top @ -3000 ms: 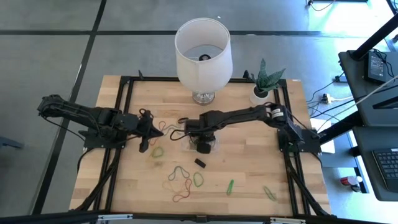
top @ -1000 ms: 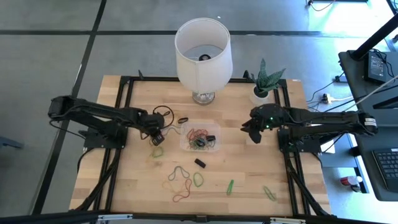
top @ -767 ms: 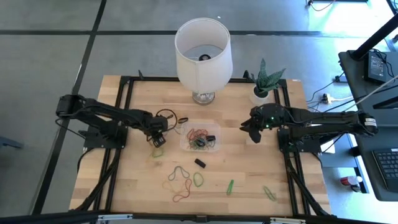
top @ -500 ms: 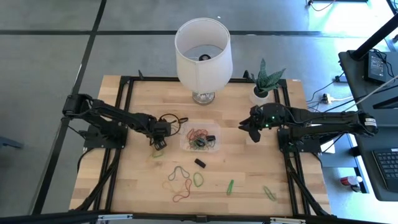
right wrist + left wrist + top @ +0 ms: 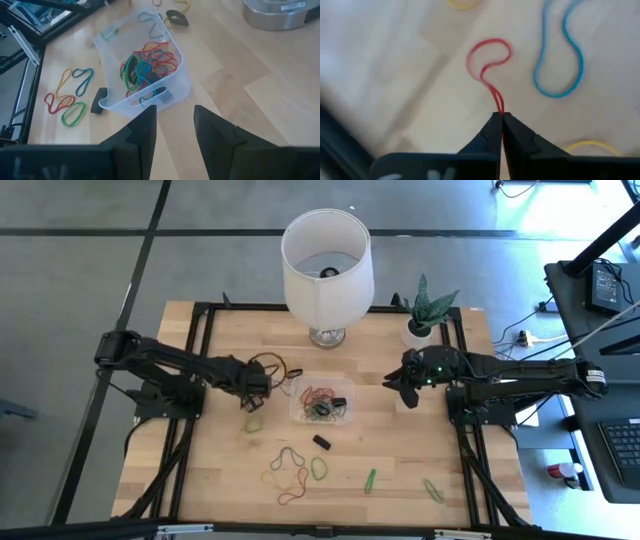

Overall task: Pick and place rubber bands into bin
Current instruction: Put the left red rubber band into the container

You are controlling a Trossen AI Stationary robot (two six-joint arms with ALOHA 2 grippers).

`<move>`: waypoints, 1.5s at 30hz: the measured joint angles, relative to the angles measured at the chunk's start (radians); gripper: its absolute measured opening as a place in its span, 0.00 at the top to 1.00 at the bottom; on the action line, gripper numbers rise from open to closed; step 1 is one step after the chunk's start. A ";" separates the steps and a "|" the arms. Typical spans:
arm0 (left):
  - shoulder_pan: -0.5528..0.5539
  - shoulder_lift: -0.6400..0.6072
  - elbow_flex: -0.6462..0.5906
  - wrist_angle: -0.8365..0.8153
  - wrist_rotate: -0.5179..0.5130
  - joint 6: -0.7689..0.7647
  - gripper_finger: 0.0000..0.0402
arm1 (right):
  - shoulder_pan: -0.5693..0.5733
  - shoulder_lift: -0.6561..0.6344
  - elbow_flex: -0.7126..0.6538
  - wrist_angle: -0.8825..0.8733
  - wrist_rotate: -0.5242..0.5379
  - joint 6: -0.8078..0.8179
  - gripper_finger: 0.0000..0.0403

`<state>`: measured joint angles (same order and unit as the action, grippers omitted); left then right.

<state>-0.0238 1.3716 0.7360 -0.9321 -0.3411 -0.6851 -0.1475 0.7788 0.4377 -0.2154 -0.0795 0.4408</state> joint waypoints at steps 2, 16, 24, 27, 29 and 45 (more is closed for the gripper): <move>0.000 -0.018 0.052 -0.135 -0.023 -0.007 0.99 | 0.000 0.003 0.000 0.008 0.000 0.000 0.67; -0.001 -0.028 0.443 -0.096 -0.113 0.279 0.99 | 0.000 0.020 0.000 0.013 0.000 -0.028 0.67; -0.001 0.166 0.605 0.179 0.015 0.589 0.99 | 0.000 0.024 0.000 0.016 0.000 -0.027 0.67; -0.001 0.265 0.654 0.272 0.127 0.718 0.99 | 0.000 0.026 0.000 0.017 0.000 -0.026 0.67; -0.001 0.325 0.672 0.312 0.181 0.789 0.99 | 0.000 0.026 0.001 0.017 0.000 -0.025 0.67; 0.000 0.624 0.697 0.181 0.265 0.768 0.97 | 0.000 0.027 0.001 0.016 0.000 0.028 0.67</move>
<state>-0.0242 1.9952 1.4326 -0.7514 -0.0757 0.0829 -0.1478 0.8055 0.4385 -0.1989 -0.0792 0.4690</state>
